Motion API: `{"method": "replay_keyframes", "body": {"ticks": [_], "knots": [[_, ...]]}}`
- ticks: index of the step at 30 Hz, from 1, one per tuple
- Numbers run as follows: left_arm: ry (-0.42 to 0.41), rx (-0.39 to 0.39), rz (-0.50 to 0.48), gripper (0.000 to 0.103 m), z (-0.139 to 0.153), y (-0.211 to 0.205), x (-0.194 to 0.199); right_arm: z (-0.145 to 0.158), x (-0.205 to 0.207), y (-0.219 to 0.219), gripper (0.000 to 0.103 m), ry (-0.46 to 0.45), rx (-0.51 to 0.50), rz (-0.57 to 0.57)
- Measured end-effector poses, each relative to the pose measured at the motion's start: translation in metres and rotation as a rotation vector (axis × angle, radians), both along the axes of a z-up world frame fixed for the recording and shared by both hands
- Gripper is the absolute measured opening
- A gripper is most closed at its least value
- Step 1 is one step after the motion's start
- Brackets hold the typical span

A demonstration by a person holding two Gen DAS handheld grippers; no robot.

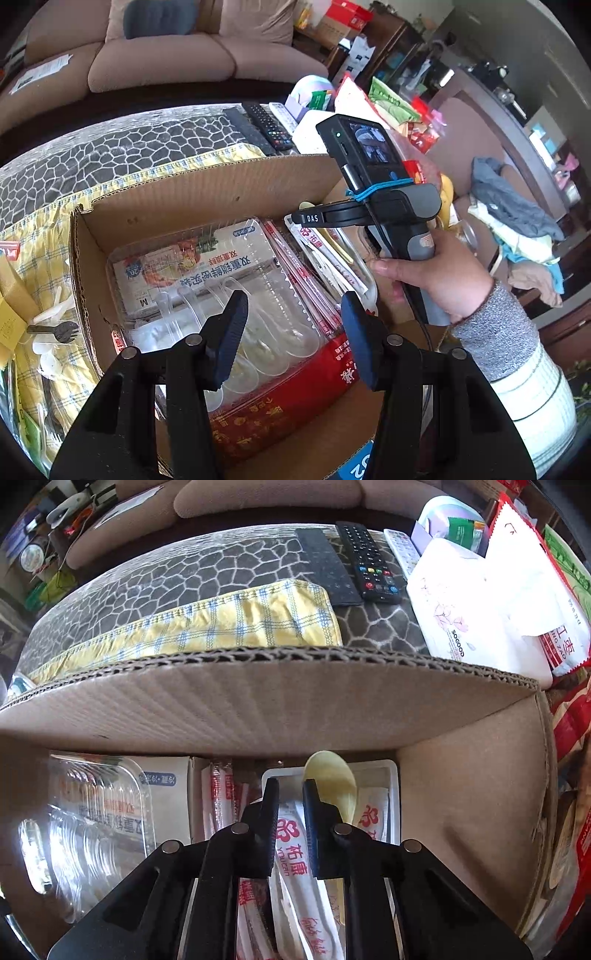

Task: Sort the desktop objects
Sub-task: 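Grasp the yellow plastic spoon inside the box with the right gripper, then lay the yellow spoon on the clear spoon tray and open the right gripper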

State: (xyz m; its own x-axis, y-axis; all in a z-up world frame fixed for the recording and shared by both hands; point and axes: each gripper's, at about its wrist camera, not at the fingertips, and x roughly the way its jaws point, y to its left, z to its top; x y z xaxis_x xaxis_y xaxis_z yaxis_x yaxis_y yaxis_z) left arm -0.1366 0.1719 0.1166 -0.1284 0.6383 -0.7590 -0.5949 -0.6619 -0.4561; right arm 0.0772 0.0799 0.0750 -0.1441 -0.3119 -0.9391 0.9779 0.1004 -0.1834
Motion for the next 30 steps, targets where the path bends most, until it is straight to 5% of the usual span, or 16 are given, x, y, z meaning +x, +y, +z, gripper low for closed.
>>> {"method": "replay_keyframes", "body": {"ticks": [2,4,6,9,17,21,30], "knots": [[-0.002,0.002,0.002,0.049,0.0,-0.001,0.0,0.009,0.001,0.001,0.015,0.036,-0.042,-0.009],[-0.003,0.004,-0.002,0.049,0.0,-0.001,0.002,0.015,0.004,0.0,0.044,0.114,-0.082,-0.013],[-0.002,0.005,-0.004,0.049,0.0,-0.001,0.002,0.011,0.007,-0.003,0.053,0.141,-0.064,-0.009],[0.0,0.014,-0.002,0.049,0.002,-0.002,0.002,-0.001,0.011,-0.01,0.054,0.222,-0.049,-0.01],[-0.002,0.033,-0.007,0.054,0.004,-0.006,0.003,-0.015,-0.005,-0.018,0.052,0.136,-0.006,-0.07],[-0.009,0.037,-0.006,0.054,0.002,-0.007,0.001,-0.009,-0.008,-0.014,0.03,0.076,-0.013,-0.082],[-0.008,0.035,0.009,0.054,0.006,-0.015,0.001,0.025,0.015,0.006,0.03,0.124,-0.091,0.011]]}}
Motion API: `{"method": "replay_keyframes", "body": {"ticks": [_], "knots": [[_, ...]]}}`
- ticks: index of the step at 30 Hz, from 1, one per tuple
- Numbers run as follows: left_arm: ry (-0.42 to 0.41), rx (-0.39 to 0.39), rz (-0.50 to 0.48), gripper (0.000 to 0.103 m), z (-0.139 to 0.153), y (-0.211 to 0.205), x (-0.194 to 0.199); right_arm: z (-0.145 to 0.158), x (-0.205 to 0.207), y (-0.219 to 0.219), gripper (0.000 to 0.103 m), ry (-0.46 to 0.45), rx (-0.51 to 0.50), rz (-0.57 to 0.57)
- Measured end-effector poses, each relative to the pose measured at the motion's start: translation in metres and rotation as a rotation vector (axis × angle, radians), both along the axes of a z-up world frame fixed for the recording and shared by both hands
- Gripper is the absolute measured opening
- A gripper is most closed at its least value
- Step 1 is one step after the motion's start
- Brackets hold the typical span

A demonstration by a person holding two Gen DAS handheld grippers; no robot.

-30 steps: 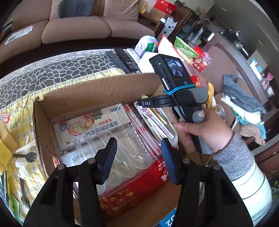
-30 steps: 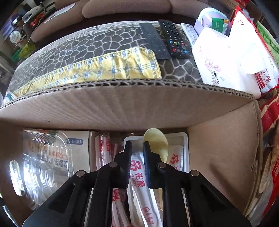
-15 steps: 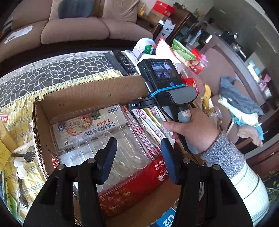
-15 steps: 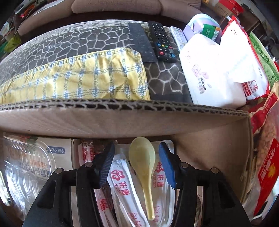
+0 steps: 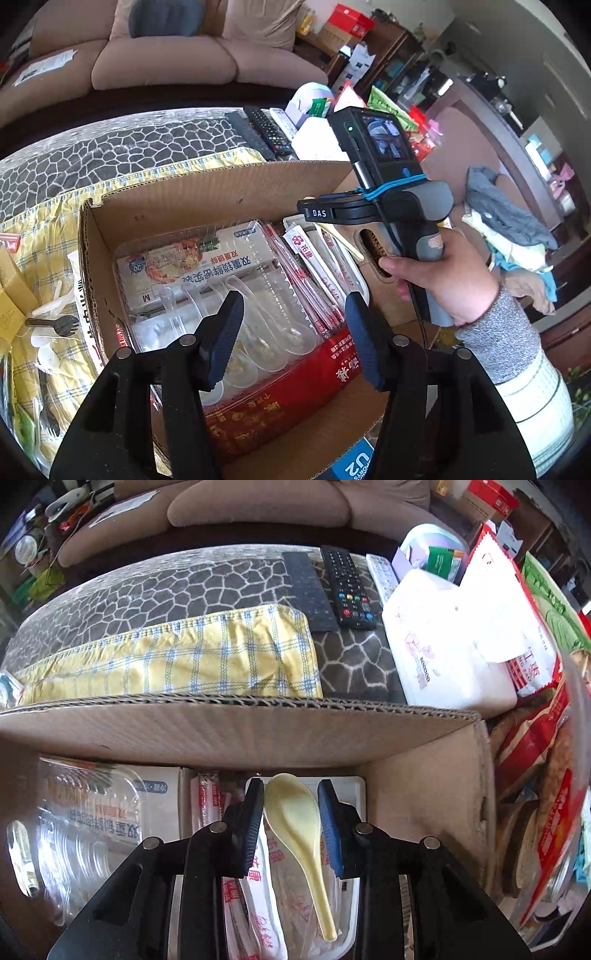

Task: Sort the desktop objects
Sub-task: 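Lay the yellow spoon on the clear spoon tray and open the right gripper, then withdraw both grippers from the box back over the table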

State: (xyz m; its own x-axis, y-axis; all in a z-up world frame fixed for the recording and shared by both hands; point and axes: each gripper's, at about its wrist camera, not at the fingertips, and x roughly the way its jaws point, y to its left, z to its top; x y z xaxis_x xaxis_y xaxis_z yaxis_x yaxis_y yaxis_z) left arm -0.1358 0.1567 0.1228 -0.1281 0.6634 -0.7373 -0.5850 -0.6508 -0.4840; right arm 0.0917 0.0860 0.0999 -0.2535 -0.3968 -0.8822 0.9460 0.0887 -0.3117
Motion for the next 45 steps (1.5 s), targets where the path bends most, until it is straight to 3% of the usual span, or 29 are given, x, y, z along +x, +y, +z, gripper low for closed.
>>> {"method": "replay_keyframes", "body": {"ticks": [5,9,14,19,25,27,29,39,43,45], "knots": [[0.014,0.001,0.022,0.054,0.01,-0.013,0.001,0.038,0.026,0.018,0.03,-0.01,-0.054,0.07],[0.007,0.006,0.039,0.054,0.014,-0.025,0.004,0.059,0.045,0.034,0.031,-0.165,-0.036,0.11],[-0.004,0.003,0.061,0.054,0.016,-0.038,0.007,0.041,0.072,0.041,0.031,-0.271,0.025,0.115],[-0.01,0.002,0.059,0.054,0.016,-0.042,0.011,0.001,0.072,0.03,0.031,-0.354,0.082,0.004],[-0.015,0.004,0.042,0.054,0.013,-0.042,0.014,-0.018,0.077,0.026,0.031,-0.266,0.083,0.004],[-0.016,0.005,0.043,0.054,0.012,-0.042,0.013,-0.02,0.076,0.027,0.041,-0.258,0.083,-0.008],[-0.018,0.002,0.045,0.054,0.012,-0.042,0.013,-0.015,0.076,0.028,0.046,-0.252,0.057,-0.006],[0.013,-0.031,0.054,0.054,0.021,-0.047,0.024,0.018,0.072,0.054,0.047,-0.233,0.002,0.008],[0.05,-0.067,0.063,0.055,0.026,-0.052,0.032,0.026,0.076,0.076,0.048,-0.198,-0.036,0.02],[0.083,-0.088,0.08,0.06,0.028,-0.057,0.036,0.029,0.08,0.09,0.054,-0.169,-0.063,0.028]]}}
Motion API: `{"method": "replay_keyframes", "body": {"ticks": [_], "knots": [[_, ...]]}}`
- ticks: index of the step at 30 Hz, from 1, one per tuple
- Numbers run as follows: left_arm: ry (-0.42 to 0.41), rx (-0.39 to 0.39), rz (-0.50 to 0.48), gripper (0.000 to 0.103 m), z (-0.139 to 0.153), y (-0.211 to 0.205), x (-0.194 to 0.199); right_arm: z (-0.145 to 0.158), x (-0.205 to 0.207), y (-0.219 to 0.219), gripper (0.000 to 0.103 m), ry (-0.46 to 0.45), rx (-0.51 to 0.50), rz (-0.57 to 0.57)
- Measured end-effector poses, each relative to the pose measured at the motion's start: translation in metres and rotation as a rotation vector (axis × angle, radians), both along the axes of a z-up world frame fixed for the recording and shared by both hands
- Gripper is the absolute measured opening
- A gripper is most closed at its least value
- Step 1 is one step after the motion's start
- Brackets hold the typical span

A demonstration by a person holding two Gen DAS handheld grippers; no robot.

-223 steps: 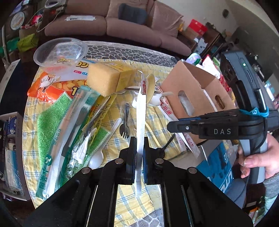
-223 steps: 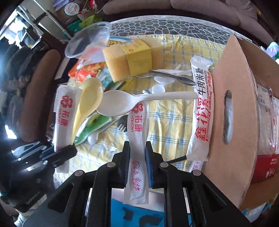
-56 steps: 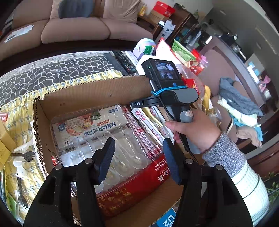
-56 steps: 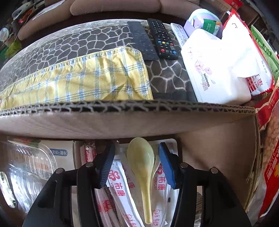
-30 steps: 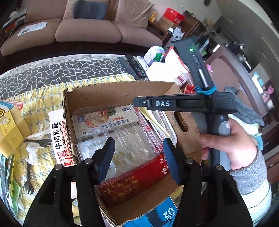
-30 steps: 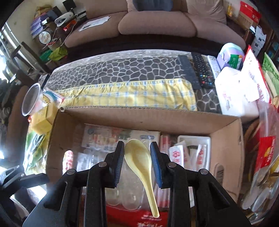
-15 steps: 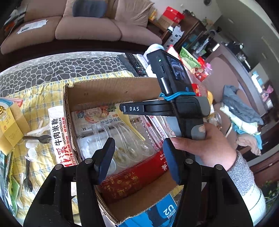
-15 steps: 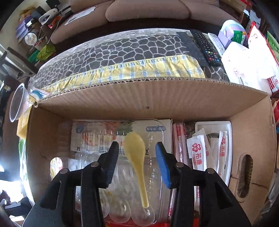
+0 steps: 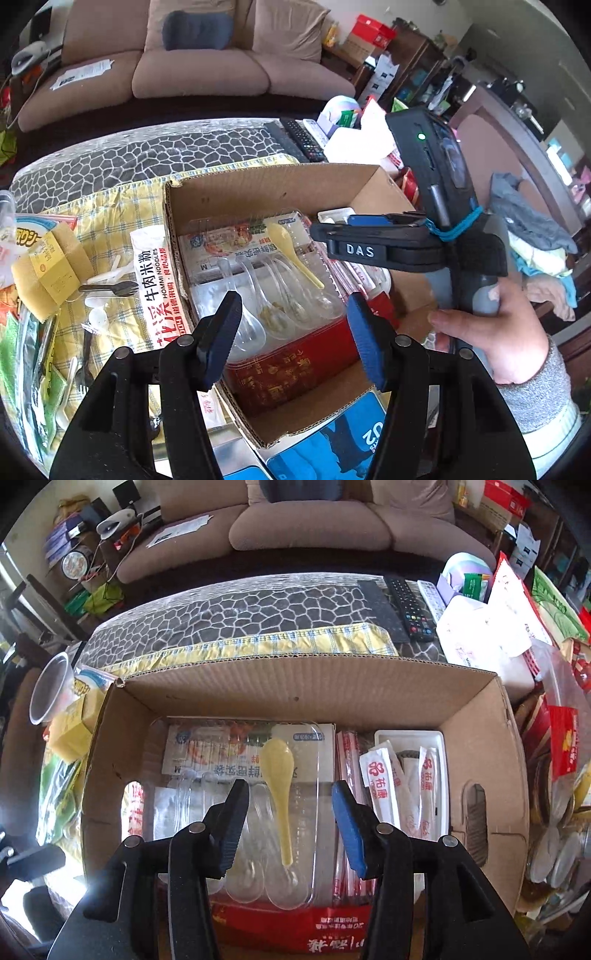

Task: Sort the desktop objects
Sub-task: 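Withdraw both grippers from the box back over the table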

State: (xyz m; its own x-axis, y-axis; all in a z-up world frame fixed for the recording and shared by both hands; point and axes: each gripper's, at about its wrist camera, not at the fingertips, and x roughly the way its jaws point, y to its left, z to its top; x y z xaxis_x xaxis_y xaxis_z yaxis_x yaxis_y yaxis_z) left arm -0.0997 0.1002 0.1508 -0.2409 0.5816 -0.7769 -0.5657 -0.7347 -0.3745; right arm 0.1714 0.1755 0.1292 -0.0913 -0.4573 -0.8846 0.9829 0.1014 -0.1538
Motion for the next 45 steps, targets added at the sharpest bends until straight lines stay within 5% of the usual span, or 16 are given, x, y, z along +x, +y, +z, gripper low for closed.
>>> {"method": "replay_keyframes", "body": {"ticks": [2,6,10,13,17,28,35,45], "knots": [[0.037,-0.032,0.022,0.069,0.0,-0.003,0.003,0.002,0.003,0.012,0.06,0.008,-0.019,0.006],[0.011,-0.047,0.048,0.07,-0.007,-0.01,0.005,0.004,0.009,0.034,0.067,0.026,-0.037,0.019],[0.012,-0.052,0.064,0.089,-0.01,-0.017,0.011,0.005,0.015,0.053,0.072,0.044,-0.046,0.034],[0.021,-0.059,0.071,0.103,-0.009,-0.022,0.017,0.006,0.017,0.064,0.081,0.023,-0.046,0.036],[0.022,-0.086,0.071,0.103,-0.006,-0.031,0.024,0.008,0.019,0.082,0.103,-0.022,-0.063,0.049],[0.097,-0.149,0.131,0.103,0.008,-0.094,0.042,0.015,0.038,0.119,0.103,-0.036,-0.076,0.047],[0.135,-0.169,0.217,0.103,0.017,-0.181,0.041,0.021,0.077,0.143,0.103,-0.084,-0.099,0.093],[0.095,-0.191,0.351,0.103,-0.017,-0.312,0.029,0.001,0.159,0.153,0.103,-0.119,-0.085,0.218]]}}
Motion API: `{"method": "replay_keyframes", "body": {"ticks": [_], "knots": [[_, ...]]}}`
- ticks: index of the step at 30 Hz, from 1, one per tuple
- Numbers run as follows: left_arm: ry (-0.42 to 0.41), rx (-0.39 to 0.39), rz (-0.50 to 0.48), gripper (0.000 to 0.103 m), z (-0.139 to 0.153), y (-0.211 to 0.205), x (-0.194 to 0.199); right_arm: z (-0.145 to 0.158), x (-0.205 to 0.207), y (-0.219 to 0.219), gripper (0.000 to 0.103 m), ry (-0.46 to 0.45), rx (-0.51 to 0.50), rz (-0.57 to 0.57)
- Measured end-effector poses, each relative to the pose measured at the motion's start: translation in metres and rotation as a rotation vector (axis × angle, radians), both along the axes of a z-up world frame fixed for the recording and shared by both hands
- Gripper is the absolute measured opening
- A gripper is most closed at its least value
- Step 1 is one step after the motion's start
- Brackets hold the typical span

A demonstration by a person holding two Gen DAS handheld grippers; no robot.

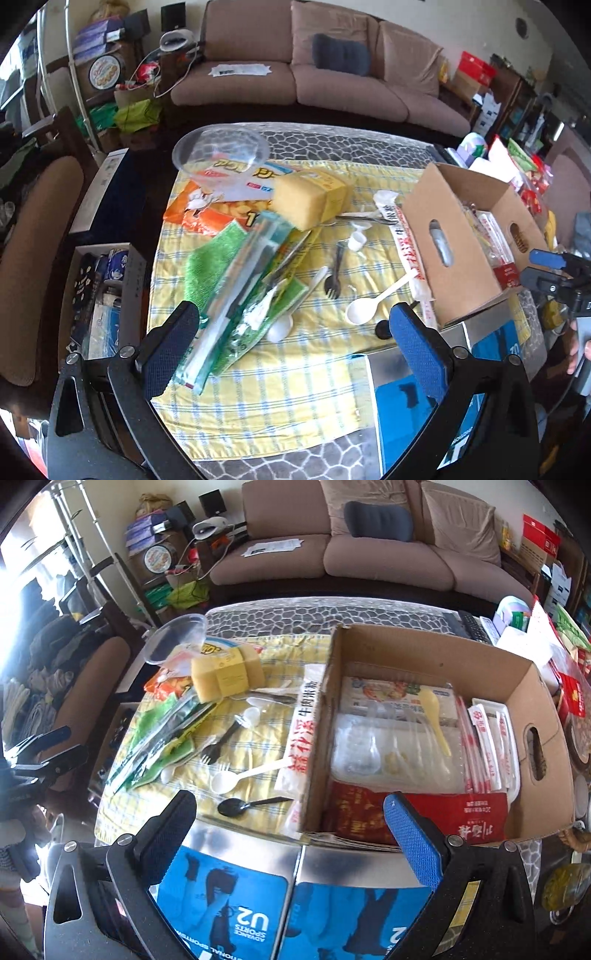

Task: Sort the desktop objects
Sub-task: 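Withdraw both grippers from the box back over the table, then grasp the white plastic spoon on the table with the left gripper, lift it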

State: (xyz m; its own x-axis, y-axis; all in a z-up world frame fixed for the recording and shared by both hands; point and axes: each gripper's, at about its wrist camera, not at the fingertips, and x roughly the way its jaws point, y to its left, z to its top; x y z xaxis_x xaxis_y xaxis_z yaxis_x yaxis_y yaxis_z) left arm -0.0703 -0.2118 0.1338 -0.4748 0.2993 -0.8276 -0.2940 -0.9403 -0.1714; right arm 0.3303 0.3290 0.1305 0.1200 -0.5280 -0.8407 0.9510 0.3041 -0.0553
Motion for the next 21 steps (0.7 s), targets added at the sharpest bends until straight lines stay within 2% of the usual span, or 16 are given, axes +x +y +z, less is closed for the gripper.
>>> {"method": "replay_keyframes", "body": {"ticks": [5,10,12,14,15,19,21], "knots": [[-0.02,0.014,0.026,0.103,-0.021,-0.04,-0.005,-0.017,0.038,-0.006,0.103,-0.008,0.024,0.054],[-0.041,0.051,-0.009,0.101,-0.043,-0.049,-0.006,-0.04,0.064,-0.019,0.103,-0.041,0.063,0.077],[-0.044,0.059,-0.027,0.093,-0.051,-0.044,-0.006,-0.052,0.072,-0.025,0.103,-0.058,0.089,0.078],[-0.053,0.057,-0.043,0.081,-0.06,-0.038,-0.007,-0.065,0.08,-0.031,0.103,-0.073,0.114,0.077],[-0.055,0.049,-0.051,0.078,-0.065,-0.033,-0.007,-0.071,0.082,-0.034,0.103,-0.074,0.121,0.073],[-0.046,-0.007,-0.102,0.054,-0.084,-0.004,-0.013,-0.082,0.085,-0.043,0.103,-0.107,0.126,0.054],[-0.034,-0.032,-0.127,0.052,-0.091,0.015,-0.017,-0.079,0.083,-0.047,0.103,-0.133,0.117,0.048]]}}
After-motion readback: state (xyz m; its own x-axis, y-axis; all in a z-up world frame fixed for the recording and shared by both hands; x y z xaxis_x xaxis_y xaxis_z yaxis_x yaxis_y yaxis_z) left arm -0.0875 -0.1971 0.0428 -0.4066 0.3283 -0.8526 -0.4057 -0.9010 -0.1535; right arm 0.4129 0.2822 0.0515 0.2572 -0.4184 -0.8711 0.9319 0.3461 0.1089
